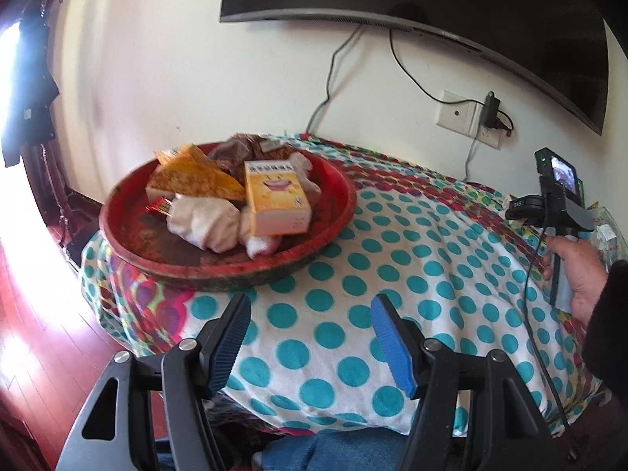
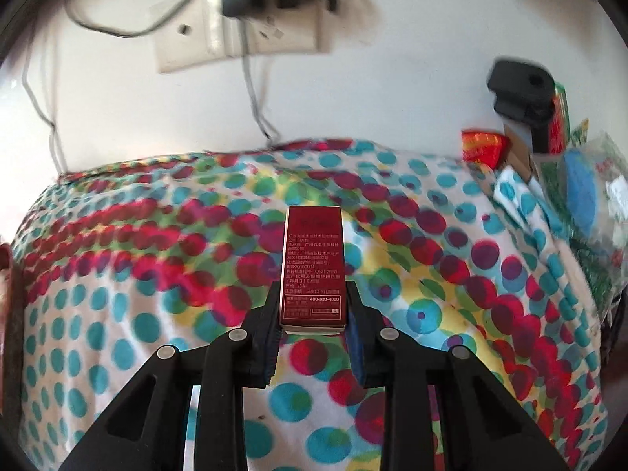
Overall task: Organize objects
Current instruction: 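Grasp the dark red box with the right gripper, then carry the dark red box over the tray and release it with the right gripper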
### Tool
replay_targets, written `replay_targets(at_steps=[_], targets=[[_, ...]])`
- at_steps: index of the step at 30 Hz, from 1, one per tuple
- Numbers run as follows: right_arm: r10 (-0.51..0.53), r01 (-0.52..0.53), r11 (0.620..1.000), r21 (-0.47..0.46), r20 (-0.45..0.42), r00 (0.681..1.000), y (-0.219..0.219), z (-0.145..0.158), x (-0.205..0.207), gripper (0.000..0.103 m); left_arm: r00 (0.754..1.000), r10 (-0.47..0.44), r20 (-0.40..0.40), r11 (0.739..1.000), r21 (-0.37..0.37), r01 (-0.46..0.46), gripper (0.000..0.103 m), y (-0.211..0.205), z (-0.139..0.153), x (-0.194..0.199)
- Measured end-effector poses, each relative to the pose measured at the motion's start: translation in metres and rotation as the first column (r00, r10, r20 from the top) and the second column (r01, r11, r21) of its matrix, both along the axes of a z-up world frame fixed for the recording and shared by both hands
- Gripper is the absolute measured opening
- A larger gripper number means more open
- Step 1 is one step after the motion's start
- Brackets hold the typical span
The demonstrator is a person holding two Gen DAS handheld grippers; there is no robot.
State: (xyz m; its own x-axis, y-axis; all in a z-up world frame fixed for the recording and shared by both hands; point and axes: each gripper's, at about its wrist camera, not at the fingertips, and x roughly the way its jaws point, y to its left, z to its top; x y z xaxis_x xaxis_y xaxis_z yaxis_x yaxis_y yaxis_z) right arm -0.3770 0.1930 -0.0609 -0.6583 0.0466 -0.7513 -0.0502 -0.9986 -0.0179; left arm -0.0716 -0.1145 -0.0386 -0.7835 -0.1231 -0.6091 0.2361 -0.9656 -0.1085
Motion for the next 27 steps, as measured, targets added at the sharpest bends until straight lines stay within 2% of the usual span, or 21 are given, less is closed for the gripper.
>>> replay_targets(at_steps=[8, 16, 21, 27], targets=[[0.164, -0.163, 0.986, 0.018, -0.058, 0.985, -0.066, 0.040, 0.021, 0.027, 0.996, 0.081, 0.022, 0.997, 0.006, -0.082, 0.065, -0.029, 0.008, 0.008], [0.328, -0.328, 0.945, 0.019, -0.054, 0.943, -0.141, 0.050, 0.046, 0.027, 0.988, 0.152, 0.020, 0.987, 0.044, -0.152, 0.065, -0.054, 0.012, 0.022], [0.425, -0.422, 0.904, 0.065, -0.048, 0.904, -0.186, 0.048, 0.066, 0.027, 0.987, 0.160, 0.028, 0.985, 0.068, -0.161, 0.065, -0.059, 0.012, 0.026], [0.521, -0.518, 0.852, 0.073, -0.036, 0.853, -0.235, 0.045, 0.092, 0.027, 0.986, 0.162, 0.032, 0.983, 0.076, -0.164, 0.065, -0.060, 0.011, 0.028]])
